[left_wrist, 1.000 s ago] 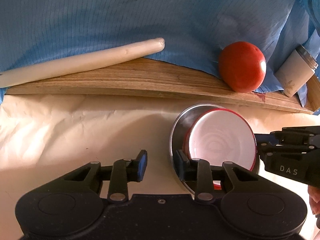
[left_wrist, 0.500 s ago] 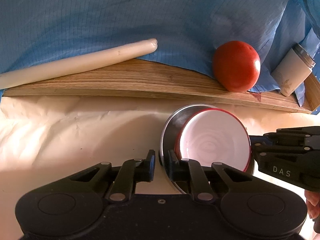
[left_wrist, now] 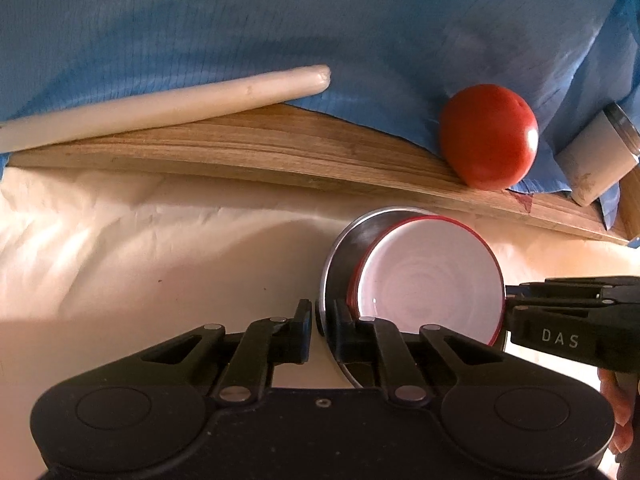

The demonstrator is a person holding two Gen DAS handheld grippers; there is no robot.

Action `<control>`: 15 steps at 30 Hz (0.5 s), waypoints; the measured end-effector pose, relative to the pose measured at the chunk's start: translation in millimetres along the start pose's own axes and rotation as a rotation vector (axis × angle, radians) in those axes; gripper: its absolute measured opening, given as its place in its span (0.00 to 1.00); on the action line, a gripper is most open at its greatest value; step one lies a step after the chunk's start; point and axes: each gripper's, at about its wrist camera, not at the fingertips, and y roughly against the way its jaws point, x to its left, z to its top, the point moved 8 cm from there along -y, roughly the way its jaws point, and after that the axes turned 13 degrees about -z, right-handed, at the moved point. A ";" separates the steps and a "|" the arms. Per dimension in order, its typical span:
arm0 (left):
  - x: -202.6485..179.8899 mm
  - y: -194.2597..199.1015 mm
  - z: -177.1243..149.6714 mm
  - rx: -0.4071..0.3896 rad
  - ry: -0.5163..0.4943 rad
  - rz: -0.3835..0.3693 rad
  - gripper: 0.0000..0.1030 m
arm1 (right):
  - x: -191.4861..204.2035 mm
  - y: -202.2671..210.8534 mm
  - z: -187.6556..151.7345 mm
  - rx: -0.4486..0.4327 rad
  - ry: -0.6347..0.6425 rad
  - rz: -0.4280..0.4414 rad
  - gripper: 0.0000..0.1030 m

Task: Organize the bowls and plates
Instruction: 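Lift the steel bowl stack with both grippers toward the steel plates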

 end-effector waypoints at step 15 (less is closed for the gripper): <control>7.4 5.1 -6.0 0.043 0.191 -0.024 0.06 | -24.6 -0.3 -9.8 0.109 -0.214 0.096 0.10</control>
